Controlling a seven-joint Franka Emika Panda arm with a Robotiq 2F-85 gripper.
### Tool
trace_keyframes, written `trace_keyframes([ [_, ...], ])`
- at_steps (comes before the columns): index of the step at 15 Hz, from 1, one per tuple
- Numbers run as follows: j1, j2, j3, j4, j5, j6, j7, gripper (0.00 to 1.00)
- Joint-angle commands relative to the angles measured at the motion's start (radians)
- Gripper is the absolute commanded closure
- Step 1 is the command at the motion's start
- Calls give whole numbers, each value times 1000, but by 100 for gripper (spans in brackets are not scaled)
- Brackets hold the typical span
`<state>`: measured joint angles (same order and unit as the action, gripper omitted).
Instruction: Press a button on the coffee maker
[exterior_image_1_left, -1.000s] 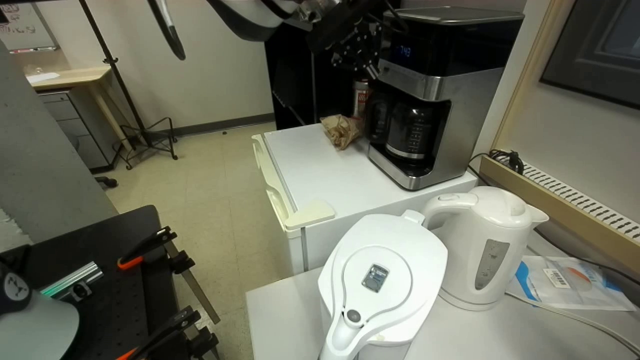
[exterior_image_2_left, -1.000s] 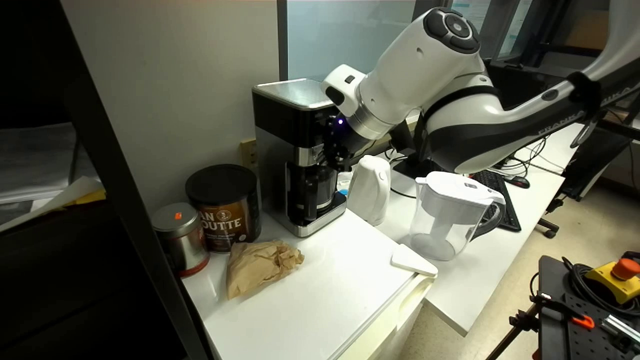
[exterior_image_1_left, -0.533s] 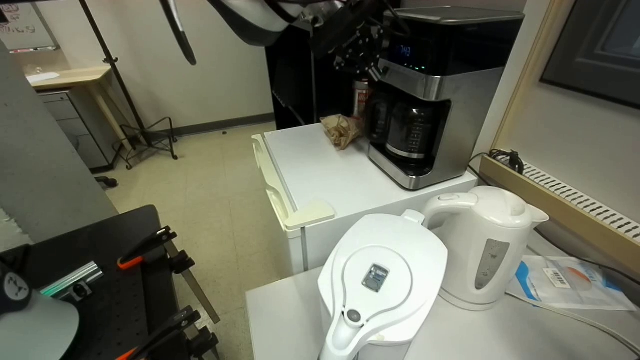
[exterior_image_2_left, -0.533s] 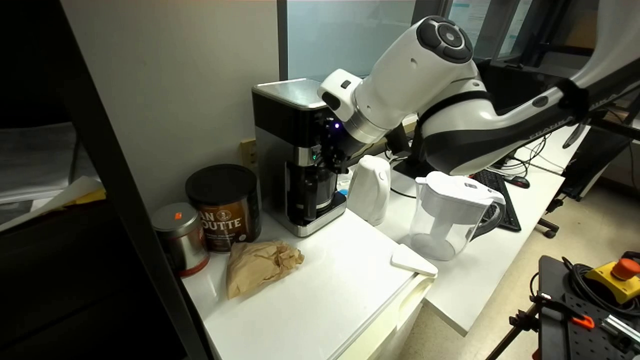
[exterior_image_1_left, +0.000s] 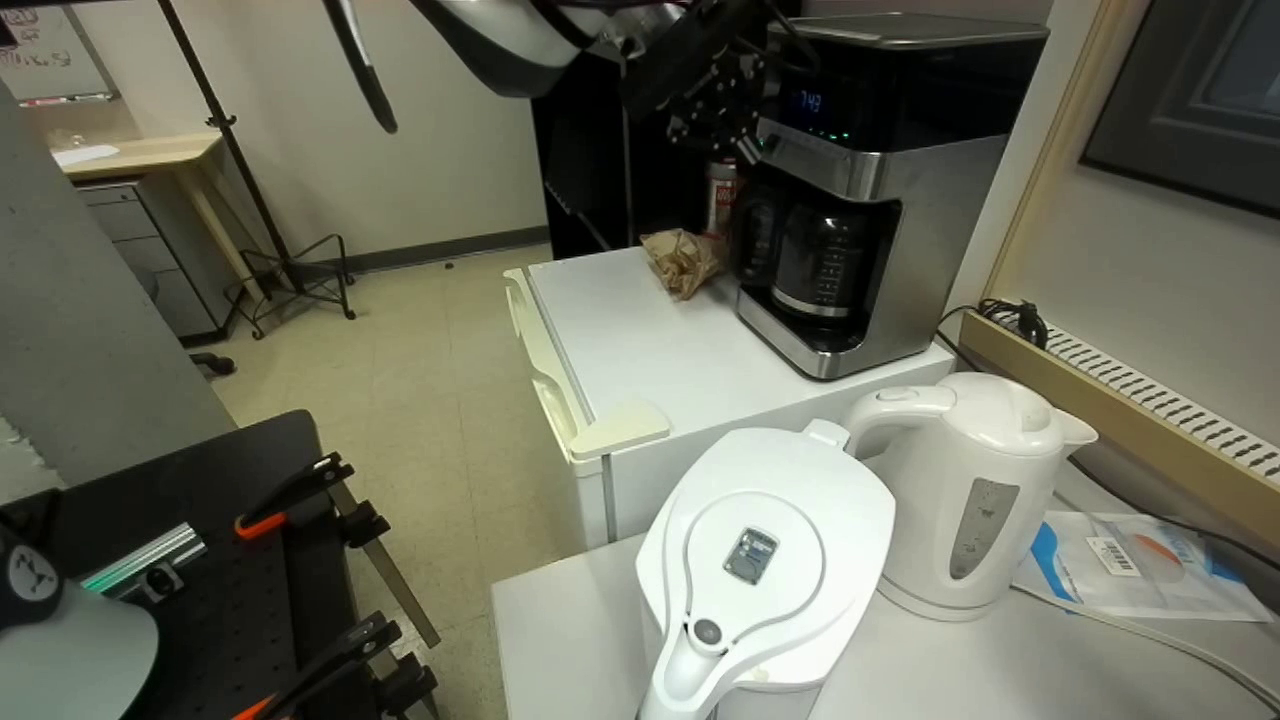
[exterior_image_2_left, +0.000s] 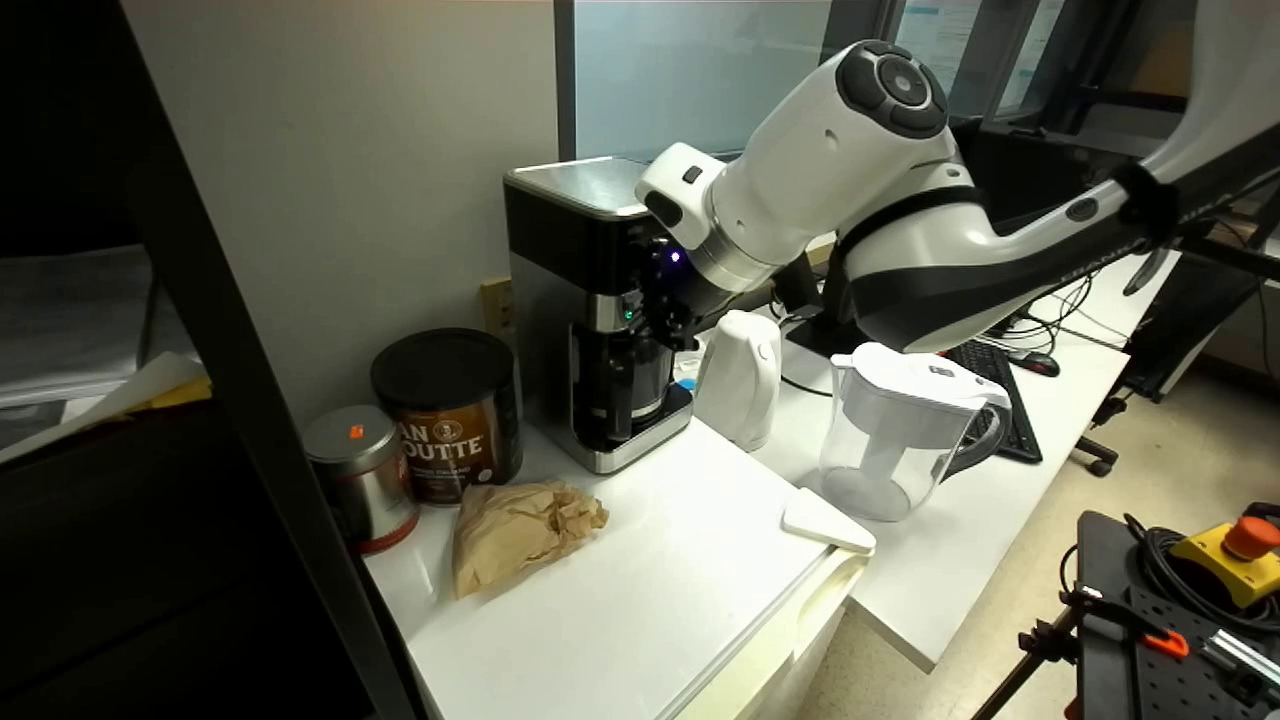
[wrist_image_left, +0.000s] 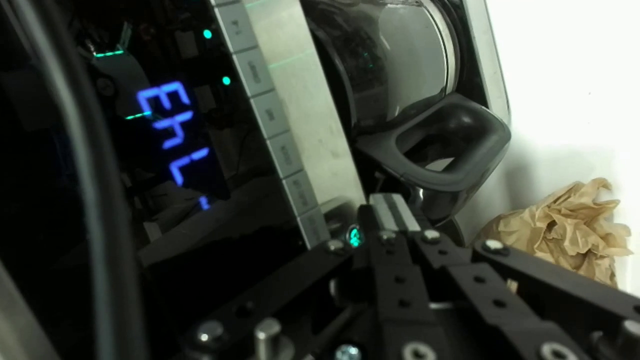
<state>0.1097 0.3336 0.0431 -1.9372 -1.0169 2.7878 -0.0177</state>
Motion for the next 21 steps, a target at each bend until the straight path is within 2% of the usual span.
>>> trace_keyframes([
  [1,-12,-63,1,-79,-17,35,-23,100],
  [8,-33,-195,9,-240,16,63,-76,100],
  [15,-38,-344,-5,-393,-61,95,-101,100],
  [21,-46,-428,-11,-477,-124,121,-106,100],
])
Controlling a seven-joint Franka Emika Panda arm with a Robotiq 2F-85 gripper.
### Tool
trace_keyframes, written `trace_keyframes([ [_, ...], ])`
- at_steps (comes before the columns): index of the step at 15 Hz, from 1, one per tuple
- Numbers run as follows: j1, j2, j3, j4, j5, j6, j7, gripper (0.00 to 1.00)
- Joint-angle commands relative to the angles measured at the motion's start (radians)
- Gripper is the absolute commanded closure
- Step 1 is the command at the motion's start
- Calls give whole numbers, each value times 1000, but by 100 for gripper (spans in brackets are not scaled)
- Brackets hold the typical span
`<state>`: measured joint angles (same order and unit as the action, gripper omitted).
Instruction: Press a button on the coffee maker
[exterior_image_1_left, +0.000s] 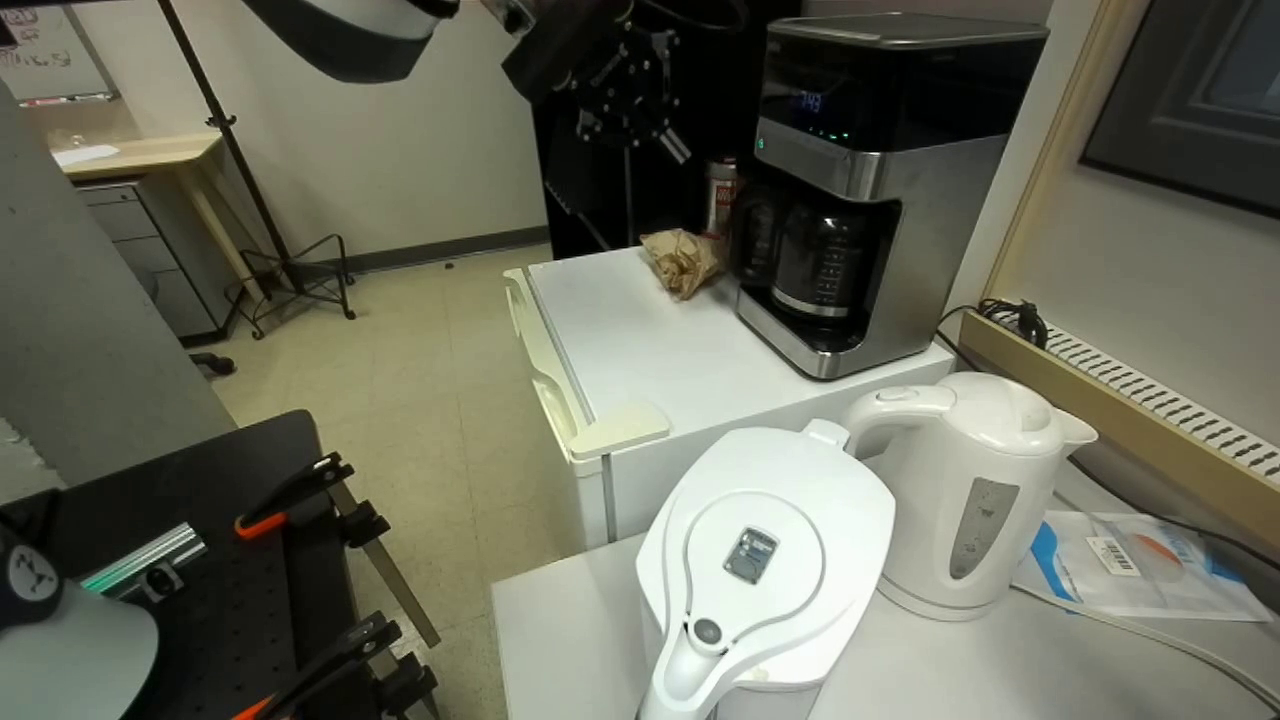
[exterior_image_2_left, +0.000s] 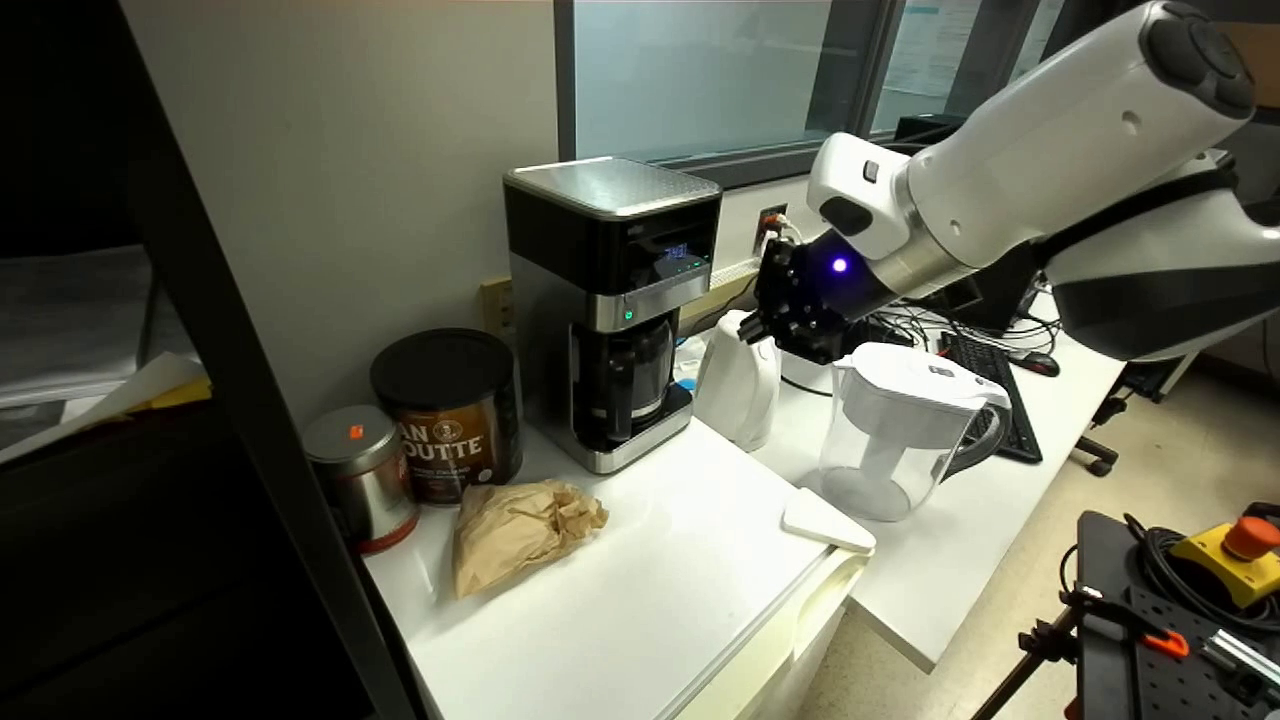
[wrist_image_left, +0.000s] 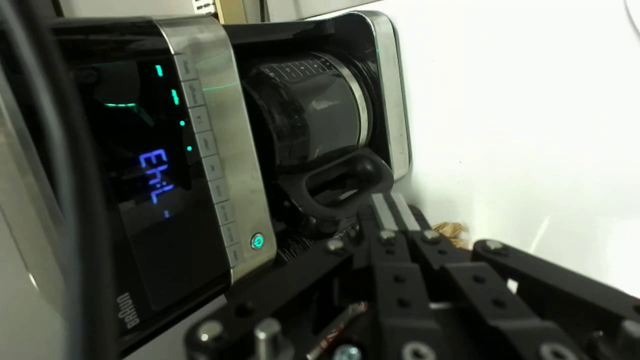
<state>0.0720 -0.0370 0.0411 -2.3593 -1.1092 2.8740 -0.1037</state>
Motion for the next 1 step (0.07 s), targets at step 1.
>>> trace_keyframes([
  [1,-10,-67,-10,-65,-33,39,-21,100],
])
